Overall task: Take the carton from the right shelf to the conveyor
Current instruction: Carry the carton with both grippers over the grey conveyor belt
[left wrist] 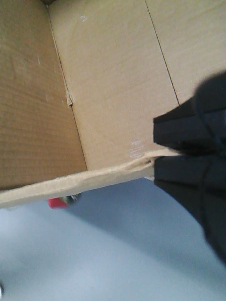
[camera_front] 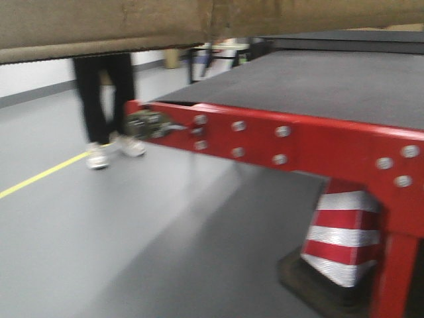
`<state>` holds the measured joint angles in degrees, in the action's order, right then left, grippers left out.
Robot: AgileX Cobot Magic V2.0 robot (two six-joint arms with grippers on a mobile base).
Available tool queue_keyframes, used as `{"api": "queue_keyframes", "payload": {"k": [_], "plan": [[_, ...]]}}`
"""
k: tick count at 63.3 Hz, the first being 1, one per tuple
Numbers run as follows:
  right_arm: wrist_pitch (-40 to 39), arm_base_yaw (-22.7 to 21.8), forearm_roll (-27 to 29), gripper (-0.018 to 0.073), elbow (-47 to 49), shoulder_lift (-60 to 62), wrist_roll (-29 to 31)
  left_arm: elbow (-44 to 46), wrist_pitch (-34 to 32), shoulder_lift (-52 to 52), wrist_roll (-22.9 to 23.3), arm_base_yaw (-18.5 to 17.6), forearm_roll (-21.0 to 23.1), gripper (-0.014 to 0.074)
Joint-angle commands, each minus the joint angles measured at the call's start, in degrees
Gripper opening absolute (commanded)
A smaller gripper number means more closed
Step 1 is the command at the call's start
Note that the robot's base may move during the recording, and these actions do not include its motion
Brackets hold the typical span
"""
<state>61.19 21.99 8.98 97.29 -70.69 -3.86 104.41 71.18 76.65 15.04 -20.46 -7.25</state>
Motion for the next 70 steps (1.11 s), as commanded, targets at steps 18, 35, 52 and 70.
{"api": "queue_keyframes", "payload": {"k": [18,35,52,70], "plan": [[-3.2,-0.1,-0.6,-0.0067,0.4,1.0,0.9,0.3,-1.2,-0.6,0.1,0.1,-2.5,-0.0018],[-3.3,-0.1,-0.6,-0.0067,0.4,1.0,0.9,0.3,-1.2,-0.6,0.1,0.1,-2.5,-0.0018],[-3.4,-0.1,-0.6,-0.0067,0.4,1.0,0.9,0.3,-1.2,-0.6,0.1,0.1,-2.5,-0.0018],[-3.4,-0.1,-0.6,-0.0067,0.4,1.0,0.9,0.3,-3.7,-0.6,0.1,0.1,-2.5,-0.0018]]}}
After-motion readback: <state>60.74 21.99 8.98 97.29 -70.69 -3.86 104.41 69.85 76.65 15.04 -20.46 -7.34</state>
